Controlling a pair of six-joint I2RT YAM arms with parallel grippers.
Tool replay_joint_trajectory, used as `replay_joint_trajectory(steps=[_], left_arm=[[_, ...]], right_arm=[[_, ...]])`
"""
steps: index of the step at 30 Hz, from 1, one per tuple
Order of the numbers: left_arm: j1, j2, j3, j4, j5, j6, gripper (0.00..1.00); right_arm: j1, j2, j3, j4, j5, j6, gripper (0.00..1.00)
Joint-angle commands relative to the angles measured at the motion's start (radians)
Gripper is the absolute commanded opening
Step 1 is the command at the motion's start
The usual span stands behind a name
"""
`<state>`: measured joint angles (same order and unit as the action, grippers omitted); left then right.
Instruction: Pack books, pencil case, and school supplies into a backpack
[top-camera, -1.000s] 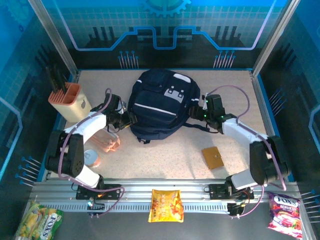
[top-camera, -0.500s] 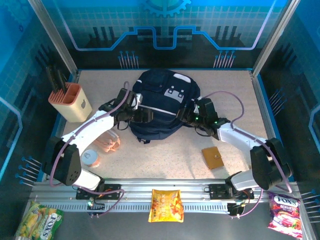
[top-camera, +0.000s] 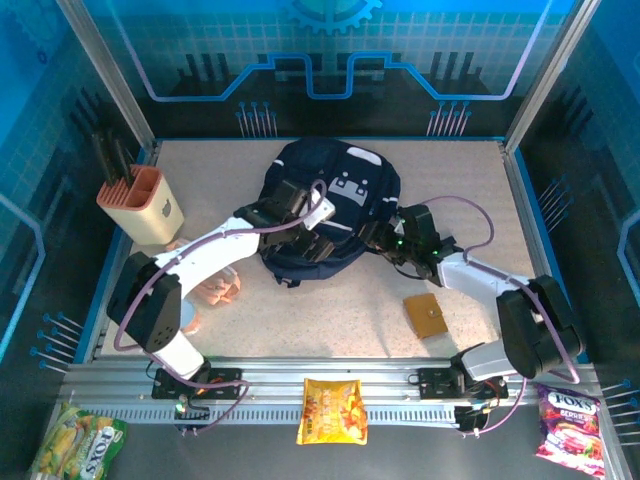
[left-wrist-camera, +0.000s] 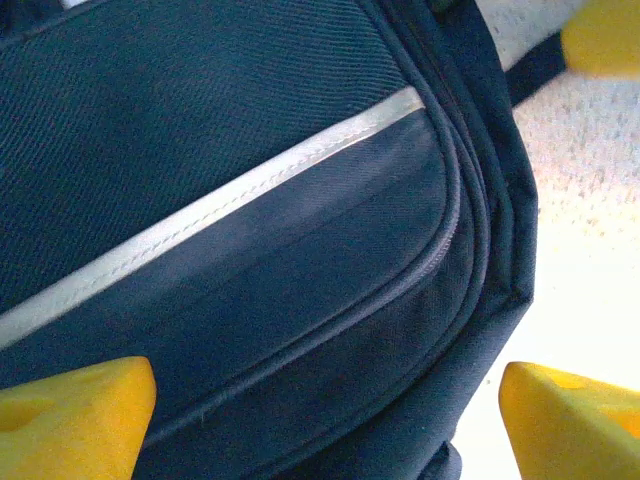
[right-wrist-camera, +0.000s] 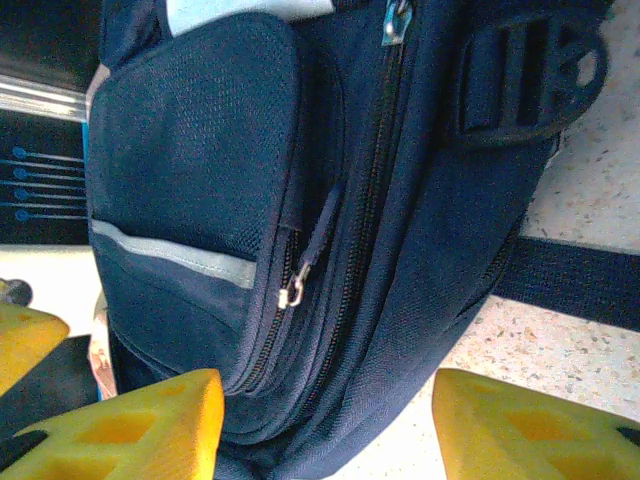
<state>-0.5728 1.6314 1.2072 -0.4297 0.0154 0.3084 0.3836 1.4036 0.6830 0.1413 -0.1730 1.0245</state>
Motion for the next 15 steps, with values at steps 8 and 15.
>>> replay_joint_trajectory(steps=[8,15], left_arm=[[0.001,0.156,0.187,-0.170,0.055,0.381,0.85],[0.001,0.233,0.240,-0.208,0.067,0.416,0.83]], right_arm=[[-0.059,-0.145,-0.043,-0.096,0.054,-0.044,0.63],[-0.081,-0.187,-0.049,-0.127,0.070,-0.054,0.65]])
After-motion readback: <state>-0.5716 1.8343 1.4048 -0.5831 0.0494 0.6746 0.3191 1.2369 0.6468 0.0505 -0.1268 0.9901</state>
